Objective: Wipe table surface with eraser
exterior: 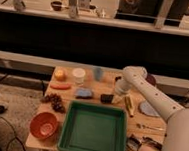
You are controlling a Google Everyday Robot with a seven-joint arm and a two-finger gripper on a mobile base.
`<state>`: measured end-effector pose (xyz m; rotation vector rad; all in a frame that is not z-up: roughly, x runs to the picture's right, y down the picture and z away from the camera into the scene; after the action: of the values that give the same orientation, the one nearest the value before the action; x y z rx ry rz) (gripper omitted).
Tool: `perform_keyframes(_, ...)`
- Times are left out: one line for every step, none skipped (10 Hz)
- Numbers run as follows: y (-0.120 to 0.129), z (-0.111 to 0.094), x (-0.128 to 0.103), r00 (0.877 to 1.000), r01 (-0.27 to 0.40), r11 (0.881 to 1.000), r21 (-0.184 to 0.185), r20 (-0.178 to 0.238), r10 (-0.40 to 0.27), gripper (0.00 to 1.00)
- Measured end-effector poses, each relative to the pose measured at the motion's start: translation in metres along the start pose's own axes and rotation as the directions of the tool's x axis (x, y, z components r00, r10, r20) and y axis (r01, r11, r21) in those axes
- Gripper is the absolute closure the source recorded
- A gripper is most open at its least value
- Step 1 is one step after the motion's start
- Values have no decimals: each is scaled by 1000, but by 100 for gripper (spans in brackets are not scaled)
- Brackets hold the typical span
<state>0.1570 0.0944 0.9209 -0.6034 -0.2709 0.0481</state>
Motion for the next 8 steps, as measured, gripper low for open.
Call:
perform_keyframes(-1, -2, 1, 1000, -3, 1000, 8, -1, 3, 100)
perform_keyframes(-3, -5, 1, 1000, -6, 1000, 17, -1, 6, 100)
perform_keyframes(-4, -6, 1, 1000, -8, 1000, 22, -2, 8, 100)
perform_keyframes(-5, -7, 0, 1000, -8, 1000, 27, -2, 8, 100)
perform_keyframes(-6, -8, -1, 1000, -8, 999, 33, -2, 8, 100)
perform_keyframes(-7, -9, -2, 1000, -7, 999, 37, -1, 7, 100)
perform_keyframes(-8, -11, -3, 1000, -6, 999, 43, -1, 6, 100)
perform_keyframes(-9, -18, -5, 1000, 0, 998, 58, -2, 0, 100)
